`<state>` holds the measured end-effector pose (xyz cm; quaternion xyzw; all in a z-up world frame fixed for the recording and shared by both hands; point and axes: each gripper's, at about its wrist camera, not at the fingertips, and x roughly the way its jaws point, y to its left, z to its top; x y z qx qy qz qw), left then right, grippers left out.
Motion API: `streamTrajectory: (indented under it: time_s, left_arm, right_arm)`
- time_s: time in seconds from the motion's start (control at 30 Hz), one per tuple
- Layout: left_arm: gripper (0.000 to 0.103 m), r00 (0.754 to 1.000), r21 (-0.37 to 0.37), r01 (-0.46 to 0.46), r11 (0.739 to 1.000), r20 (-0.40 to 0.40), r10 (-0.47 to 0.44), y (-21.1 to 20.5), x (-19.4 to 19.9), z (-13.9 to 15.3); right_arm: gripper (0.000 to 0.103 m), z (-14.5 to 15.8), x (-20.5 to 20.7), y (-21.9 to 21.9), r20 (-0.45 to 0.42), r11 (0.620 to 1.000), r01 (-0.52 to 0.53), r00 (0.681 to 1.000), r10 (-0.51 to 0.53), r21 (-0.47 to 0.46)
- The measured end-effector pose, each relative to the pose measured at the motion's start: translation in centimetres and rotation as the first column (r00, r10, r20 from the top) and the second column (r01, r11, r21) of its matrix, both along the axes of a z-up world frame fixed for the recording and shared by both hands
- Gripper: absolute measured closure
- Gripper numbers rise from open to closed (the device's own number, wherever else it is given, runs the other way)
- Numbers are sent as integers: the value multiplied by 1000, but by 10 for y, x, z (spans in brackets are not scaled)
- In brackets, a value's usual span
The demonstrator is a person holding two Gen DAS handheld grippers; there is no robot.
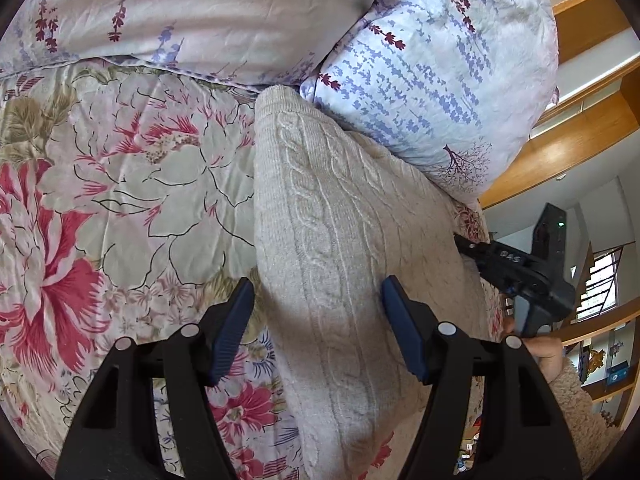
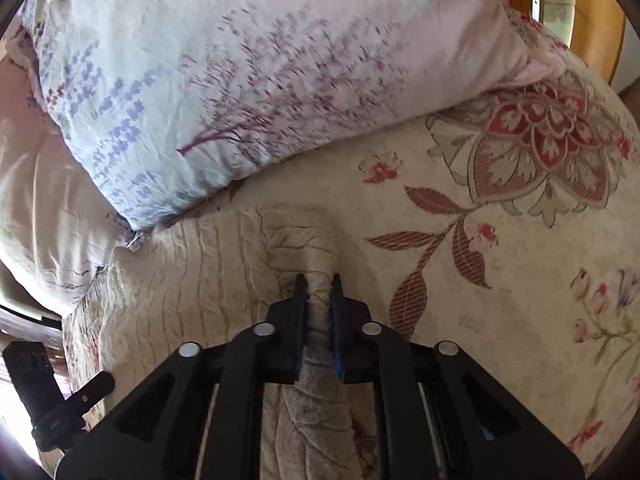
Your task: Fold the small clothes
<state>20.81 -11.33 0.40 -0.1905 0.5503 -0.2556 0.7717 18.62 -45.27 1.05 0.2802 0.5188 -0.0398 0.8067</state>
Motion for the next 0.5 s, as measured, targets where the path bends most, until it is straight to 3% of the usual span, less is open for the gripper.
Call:
streamTrajectory:
  time_s: [0.07,0.13,0.2,0.33,0.5]
  left_arm:
    - [37,1000,-1,-5,1000,-1,5,-1,1,0]
    - [37,1000,0,-6,1000,0,6,0,1,1]
    - [37,1000,-3,-9,1000,-4,9,1,2,0]
    - [37,1000,-12,-16,1000,-15,16,0,5,-3]
    - [37,999,-26,-18,999,-33,17,-2,9,-8]
  right_arm:
    - [71,18,-9,-3,49,1000,1,999,-1,-10]
    - [43,31,-23,-3,104,1000,-4,995,5,-8]
    - [35,35,-33,-5,117,1000,-21,993,19,14]
    - [35,18,-36,-11,58,994,-32,998,26,103]
    - [35,-10,-41,-22,-3,960,1,1000,-1,279]
